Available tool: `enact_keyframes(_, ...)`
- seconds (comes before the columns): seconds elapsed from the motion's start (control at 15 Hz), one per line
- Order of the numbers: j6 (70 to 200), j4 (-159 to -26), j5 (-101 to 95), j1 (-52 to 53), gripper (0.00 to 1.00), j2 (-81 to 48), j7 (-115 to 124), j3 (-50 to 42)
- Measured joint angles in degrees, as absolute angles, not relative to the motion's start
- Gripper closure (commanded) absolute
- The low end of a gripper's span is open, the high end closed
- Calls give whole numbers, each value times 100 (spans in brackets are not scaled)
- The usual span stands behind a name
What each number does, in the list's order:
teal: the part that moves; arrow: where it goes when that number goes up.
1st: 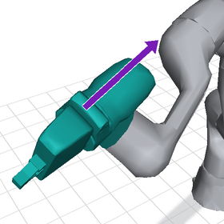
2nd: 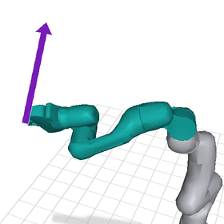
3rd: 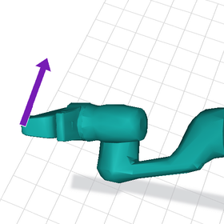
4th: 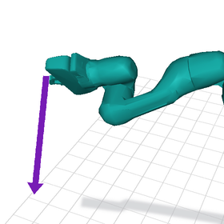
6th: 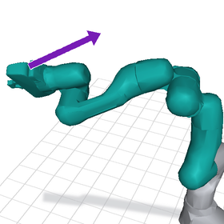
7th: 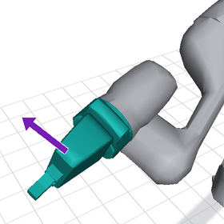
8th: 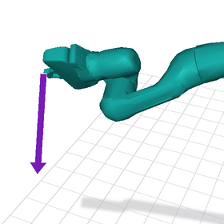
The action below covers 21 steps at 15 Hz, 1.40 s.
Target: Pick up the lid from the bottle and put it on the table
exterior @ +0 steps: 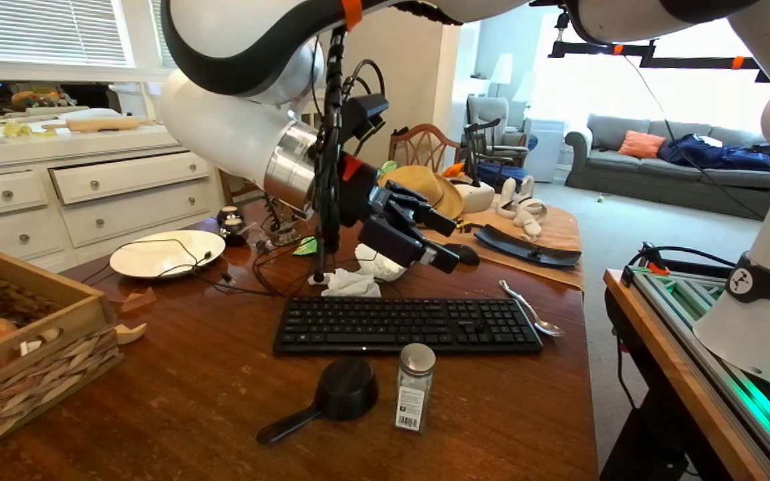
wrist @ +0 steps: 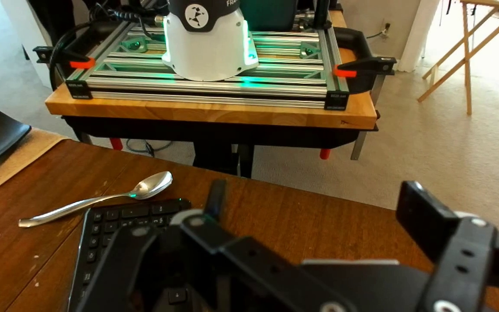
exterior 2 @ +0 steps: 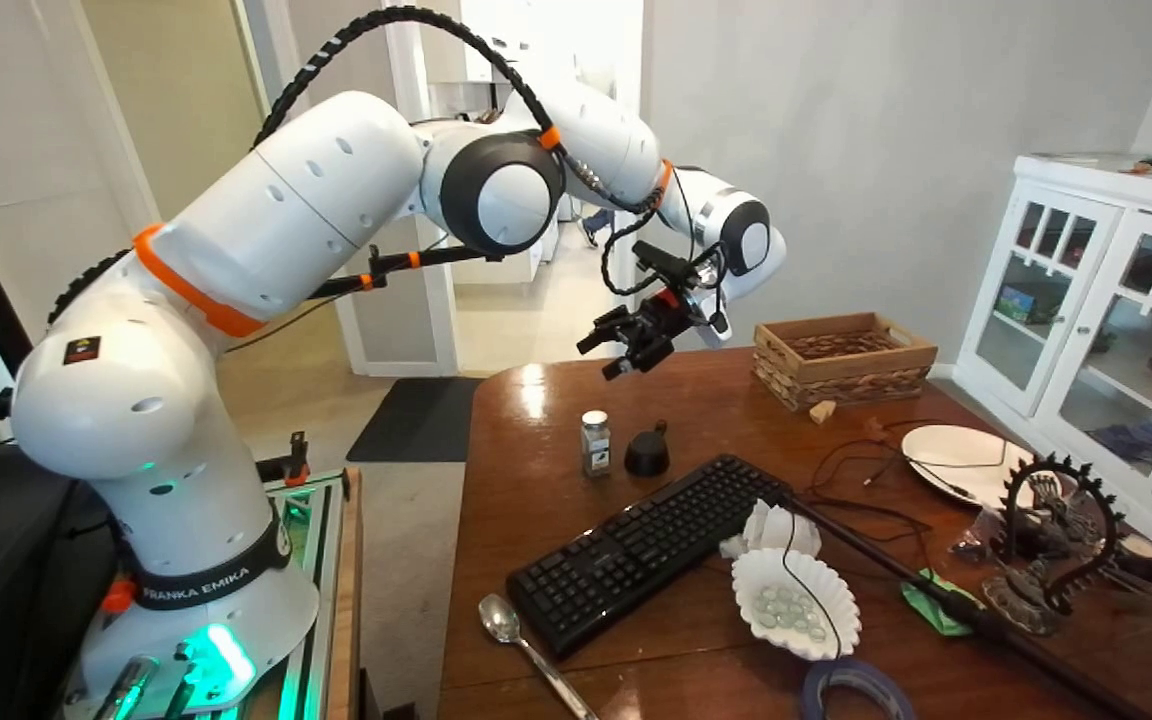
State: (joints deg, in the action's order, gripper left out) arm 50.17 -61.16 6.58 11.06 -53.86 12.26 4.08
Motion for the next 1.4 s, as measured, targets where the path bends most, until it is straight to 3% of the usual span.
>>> enact_keyframes(0.67,5491,-6091,258,1413,0,-5758,1226,401)
enact_keyframes(1.4,5520,-4979,120,1739,0,-6785,1226,407)
